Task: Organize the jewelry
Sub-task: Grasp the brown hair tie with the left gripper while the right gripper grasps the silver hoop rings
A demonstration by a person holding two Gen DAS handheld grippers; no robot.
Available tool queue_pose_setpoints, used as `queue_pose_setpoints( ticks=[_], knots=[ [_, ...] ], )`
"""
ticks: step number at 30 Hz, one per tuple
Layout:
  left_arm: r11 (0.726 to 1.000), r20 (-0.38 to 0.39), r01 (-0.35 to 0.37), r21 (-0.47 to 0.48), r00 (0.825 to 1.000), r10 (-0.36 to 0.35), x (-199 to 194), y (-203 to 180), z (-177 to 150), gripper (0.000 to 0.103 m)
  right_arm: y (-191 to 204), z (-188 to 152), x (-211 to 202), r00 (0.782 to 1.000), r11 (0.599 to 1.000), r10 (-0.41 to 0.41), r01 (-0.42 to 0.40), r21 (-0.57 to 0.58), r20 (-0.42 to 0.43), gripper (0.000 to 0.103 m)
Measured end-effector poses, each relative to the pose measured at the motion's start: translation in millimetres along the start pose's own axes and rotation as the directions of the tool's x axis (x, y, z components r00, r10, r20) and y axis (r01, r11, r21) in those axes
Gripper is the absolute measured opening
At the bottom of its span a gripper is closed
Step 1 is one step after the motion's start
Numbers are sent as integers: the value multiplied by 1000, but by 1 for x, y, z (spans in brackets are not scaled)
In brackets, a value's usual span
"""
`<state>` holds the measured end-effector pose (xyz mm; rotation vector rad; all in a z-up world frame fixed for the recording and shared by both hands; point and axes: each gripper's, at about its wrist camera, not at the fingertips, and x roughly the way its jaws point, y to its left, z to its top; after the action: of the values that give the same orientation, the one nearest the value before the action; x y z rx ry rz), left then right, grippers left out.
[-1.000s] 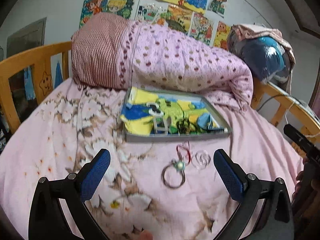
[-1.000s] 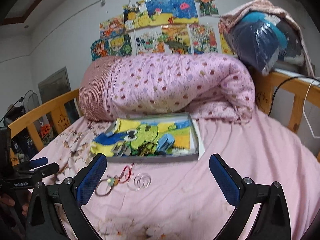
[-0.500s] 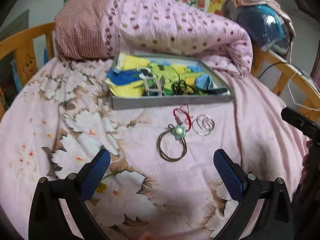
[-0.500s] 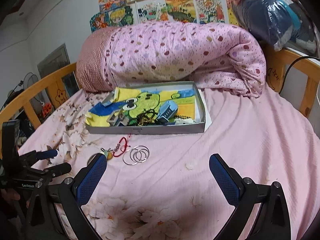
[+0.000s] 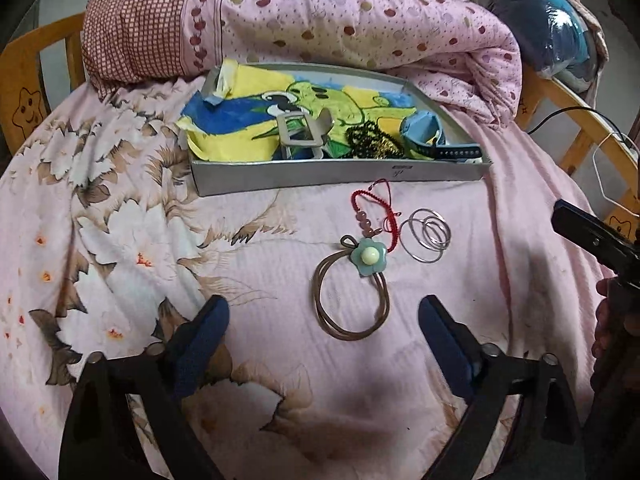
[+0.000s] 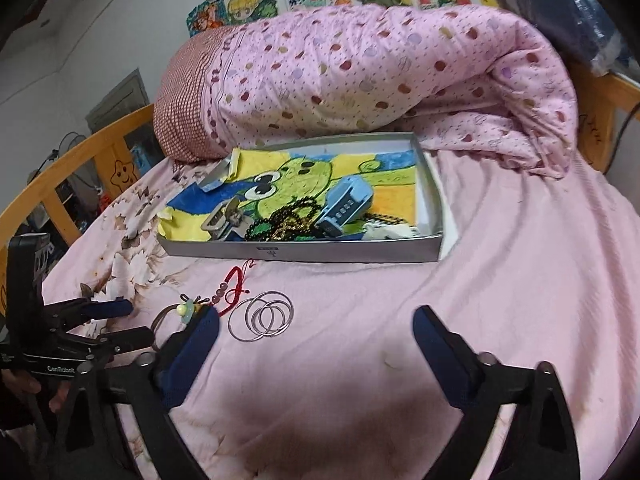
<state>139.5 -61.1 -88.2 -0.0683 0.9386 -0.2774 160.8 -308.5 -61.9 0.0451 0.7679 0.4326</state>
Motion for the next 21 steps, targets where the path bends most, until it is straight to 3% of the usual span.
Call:
queue_pose_setpoints(
  ticks=[4, 8, 13, 21],
  knots=[
    [1000, -42, -7, 1, 999, 7, 13, 1, 2, 59, -1, 0, 23, 999, 1000, 29, -29, -5, -36, 57],
    [1000, -59, -8, 11, 998, 9, 22, -1, 4, 39, 1, 1, 41, 997, 998, 51, -53, -22, -62, 37],
    [999, -63, -17, 36, 998, 20, 31, -4, 10, 25, 5, -1, 61, 991, 996, 75, -80, -43, -112, 25],
    [999, -41, -43, 29, 998, 45, 38, -4, 12, 18, 16, -9, 80, 979, 991, 72, -92, -100, -188, 23]
  ],
)
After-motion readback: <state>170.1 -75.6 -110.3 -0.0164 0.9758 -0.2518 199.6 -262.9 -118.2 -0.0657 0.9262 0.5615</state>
